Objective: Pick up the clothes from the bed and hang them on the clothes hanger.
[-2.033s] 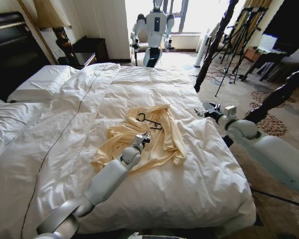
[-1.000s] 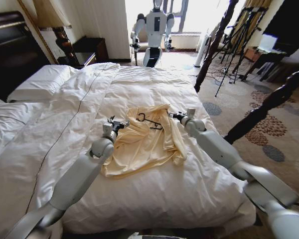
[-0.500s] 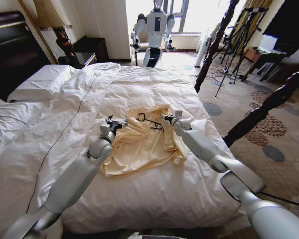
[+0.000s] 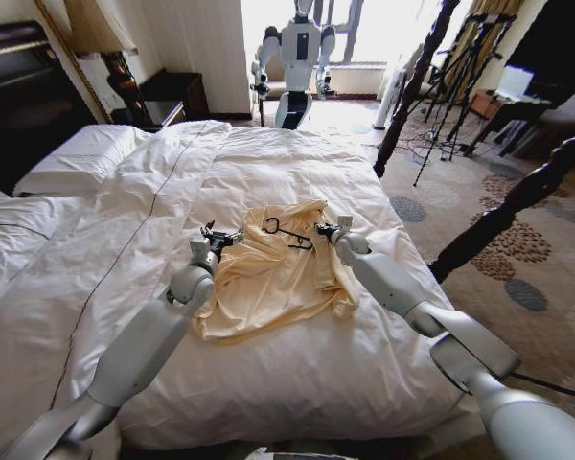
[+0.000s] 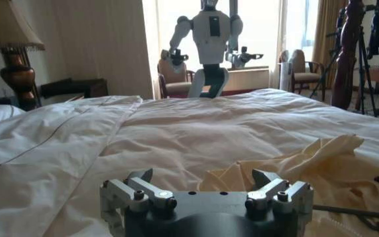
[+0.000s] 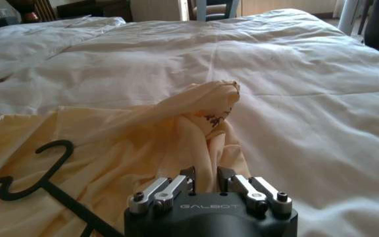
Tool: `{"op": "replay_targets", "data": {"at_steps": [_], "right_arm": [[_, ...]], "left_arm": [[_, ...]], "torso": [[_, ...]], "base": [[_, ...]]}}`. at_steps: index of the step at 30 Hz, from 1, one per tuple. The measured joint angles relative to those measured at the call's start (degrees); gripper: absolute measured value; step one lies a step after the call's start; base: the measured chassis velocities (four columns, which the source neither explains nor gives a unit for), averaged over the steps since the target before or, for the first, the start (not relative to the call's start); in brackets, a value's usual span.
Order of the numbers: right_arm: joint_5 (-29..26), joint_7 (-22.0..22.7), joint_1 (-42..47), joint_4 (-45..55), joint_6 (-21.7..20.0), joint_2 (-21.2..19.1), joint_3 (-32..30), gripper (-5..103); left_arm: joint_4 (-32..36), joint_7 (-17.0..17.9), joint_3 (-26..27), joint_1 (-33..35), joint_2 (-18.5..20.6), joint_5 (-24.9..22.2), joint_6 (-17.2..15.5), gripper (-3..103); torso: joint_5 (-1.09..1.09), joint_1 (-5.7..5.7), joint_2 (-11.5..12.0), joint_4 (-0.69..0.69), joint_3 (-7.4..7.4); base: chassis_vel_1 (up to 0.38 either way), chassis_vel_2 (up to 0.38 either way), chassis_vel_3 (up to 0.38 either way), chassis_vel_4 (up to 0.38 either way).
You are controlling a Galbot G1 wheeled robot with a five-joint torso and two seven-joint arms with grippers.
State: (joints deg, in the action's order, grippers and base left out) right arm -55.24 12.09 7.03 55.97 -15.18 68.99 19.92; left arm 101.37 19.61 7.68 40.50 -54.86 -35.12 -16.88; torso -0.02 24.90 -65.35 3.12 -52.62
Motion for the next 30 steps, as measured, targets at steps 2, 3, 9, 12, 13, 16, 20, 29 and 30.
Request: {"op": "replay_targets", "data": {"at_steps": [2,3,9,12,13,16,20,29,30], "right_arm": [[0.04,0.44,0.12,0.94,0.28,-0.49,0.23,20],[0.12,0.85,0.23,2.11,0.59,-1.13,0.5,15],[0.24,3.56,1.15,13.36,1.17,-8.03,2.51,-2],[-0.57,4.26,1.44,16.71,0.91,-10.99,2.65,-2],[-1.23,4.47,1.53,18.54,0.49,-13.22,2.7,-2],[-1.94,4.19,1.67,19.97,-0.27,-15.57,2.83,-2],[-2.16,3.86,1.75,18.95,-0.56,-14.83,2.68,-2],[-0.86,0.93,-0.17,10.37,-1.9,-5.71,1.02,5],[-0.45,1.02,-0.4,8.94,-2.12,-4.65,0.78,9]], "left_arm": [[0.0,0.02,0.07,0.02,0.0,-0.07,0.01,100],[-0.01,0.08,0.2,0.07,0.0,-0.15,0.04,100],[0.2,0.3,1.65,0.83,0.09,-0.74,0.15,100],[0.24,0.31,2.09,1.1,0.15,-0.84,0.15,100],[0.27,0.32,2.28,1.21,0.18,-0.85,0.14,100],[0.3,0.34,2.33,1.26,0.01,-0.85,0.14,100],[-0.17,0.39,1.74,1.22,-0.53,-0.25,0.27,100],[-1.0,0.34,1.08,1.39,-0.75,0.77,0.7,100],[-1.01,0.29,1.05,1.42,-0.73,0.78,0.7,100]], "torso": [[0.0,0.0,0.0,0.0,0.0],[0.0,0.0,0.0,0.0,0.0],[0.01,0.0,0.0,-0.01,0.0],[0.0,0.0,0.0,-0.01,0.0],[0.0,0.0,0.0,0.0,0.0],[0.01,0.0,0.0,0.03,0.0],[0.01,-0.01,0.0,0.03,0.0],[-0.01,0.0,0.0,-0.02,0.0],[-0.01,0.0,0.0,-0.02,0.0]], "base": [[0.0,0.0,0.0,0.0],[0.0,0.0,0.0,0.0],[0.0,0.0,0.0,0.0],[0.0,0.0,0.0,0.0],[0.0,0.0,0.0,0.0],[0.0,0.0,0.0,0.0],[0.0,0.0,0.0,0.0],[0.0,0.0,0.0,0.0],[0.0,0.0,0.0,0.0]]}}
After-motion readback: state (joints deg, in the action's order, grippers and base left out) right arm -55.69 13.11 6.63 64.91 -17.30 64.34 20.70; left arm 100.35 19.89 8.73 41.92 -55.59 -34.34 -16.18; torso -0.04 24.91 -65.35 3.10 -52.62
